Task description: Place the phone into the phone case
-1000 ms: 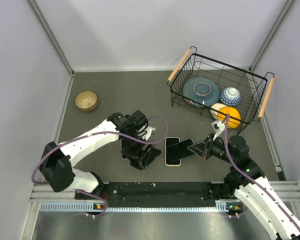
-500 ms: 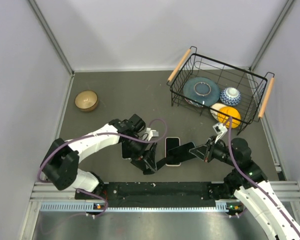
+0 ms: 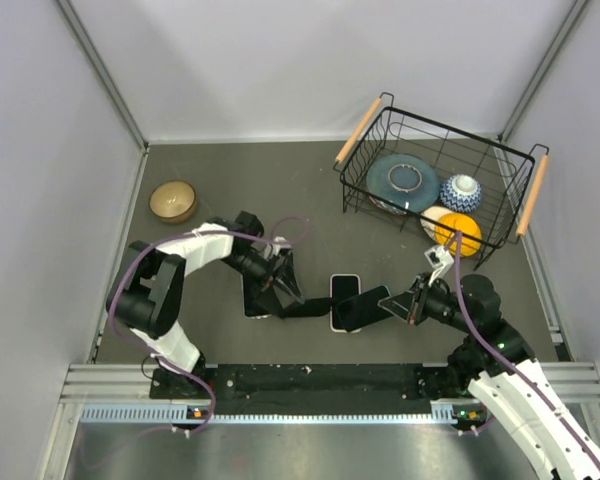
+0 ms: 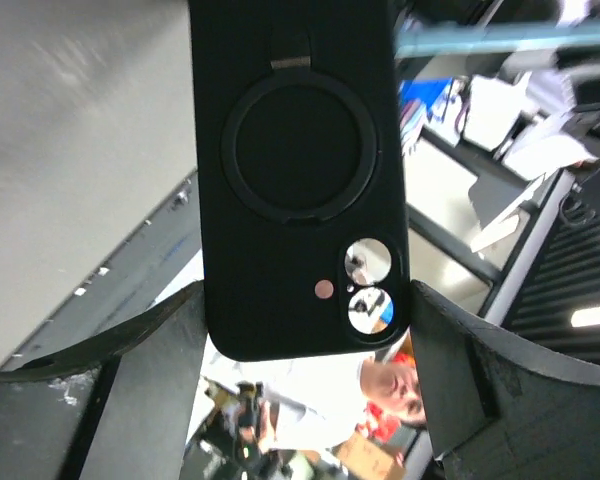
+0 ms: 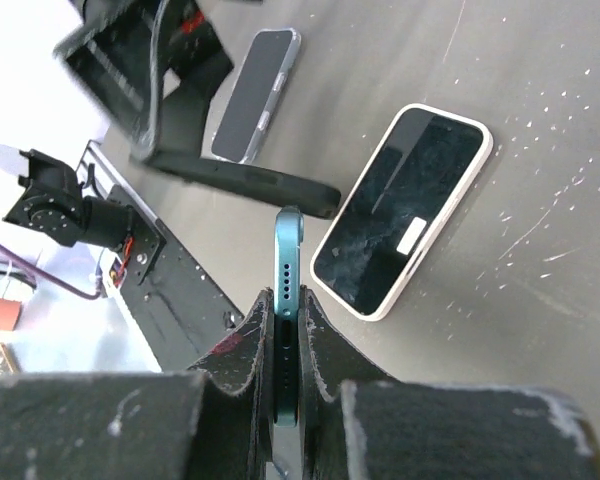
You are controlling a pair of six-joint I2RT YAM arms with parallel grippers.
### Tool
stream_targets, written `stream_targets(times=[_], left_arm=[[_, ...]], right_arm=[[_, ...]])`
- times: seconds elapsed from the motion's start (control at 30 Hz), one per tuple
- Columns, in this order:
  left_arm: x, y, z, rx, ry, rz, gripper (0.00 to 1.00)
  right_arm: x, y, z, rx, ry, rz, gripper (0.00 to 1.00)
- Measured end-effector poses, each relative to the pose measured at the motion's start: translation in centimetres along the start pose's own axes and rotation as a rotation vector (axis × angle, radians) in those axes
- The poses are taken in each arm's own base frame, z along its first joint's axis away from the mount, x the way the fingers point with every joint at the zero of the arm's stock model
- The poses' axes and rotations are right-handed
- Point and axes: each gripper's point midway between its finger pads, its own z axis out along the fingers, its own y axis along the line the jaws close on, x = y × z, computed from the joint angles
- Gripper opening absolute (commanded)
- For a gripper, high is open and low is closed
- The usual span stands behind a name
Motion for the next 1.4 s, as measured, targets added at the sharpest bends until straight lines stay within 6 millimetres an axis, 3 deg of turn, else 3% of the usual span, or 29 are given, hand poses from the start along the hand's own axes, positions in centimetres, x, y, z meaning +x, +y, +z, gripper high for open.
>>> stream_targets(times=[0.1, 0.2, 0.33, 0.4, 0.63, 0.77, 0.83, 0.93, 1.03, 1.2, 1.4], left_arm=[[-3.4, -0.4, -2.7, 0.014, -0.117, -0.008, 0.93], [-7.2, -0.1, -5.9, -0.022, -0.272, 0.008, 0.93], [-10.7, -0.8, -8.9, -0.119, -0.408, 0.082, 0.92], [-11.6, -0.7, -9.5, -0.169, -0.449, 0.108, 0.89], [-13.5, 2.6, -11.7, -0.495, -0.577, 0.19, 0.76], [-14.5, 1.5, -11.3, -0.64, -0.586, 0.359, 0.69], [-15.0, 0.4, -10.4, -0.691, -0.57, 0.45, 0.6], [-16.3, -0.6, -8.7, -0.737, -0.532, 0.519, 0.6], [-16.8, 0.8, -7.4, -0.738, -0.515, 0.491, 0.63], [-15.3, 4.4, -6.9, -0.767, -0.52, 0.353, 0.59], [-15.7, 5.0, -8.2, -0.775, -0.565, 0.286, 0.56]], right_arm=[[-0.4, 0.7, -0.2, -0.023, -0.003, 0.003, 0.0], [-0.8, 1.2, -0.3, -0.033, -0.013, 0.0, 0.0], [-1.0, 1.3, -0.4, -0.033, -0.018, 0.003, 0.0], [-1.0, 1.3, -0.4, -0.029, -0.019, 0.007, 0.0], [-1.4, 0.6, -0.2, 0.012, -0.041, 0.025, 0.0], [-1.4, -0.1, 0.1, 0.048, -0.038, 0.052, 0.0], [-1.5, -0.5, 0.2, 0.073, -0.042, 0.07, 0.0], [-2.0, -0.9, 0.4, 0.1, -0.065, 0.105, 0.0], [-3.1, -1.0, 0.7, 0.115, -0.112, 0.154, 0.0], [-4.6, -1.2, 1.8, 0.134, -0.171, 0.225, 0.0], [-3.4, -1.2, 4.6, 0.168, -0.118, 0.261, 0.0]])
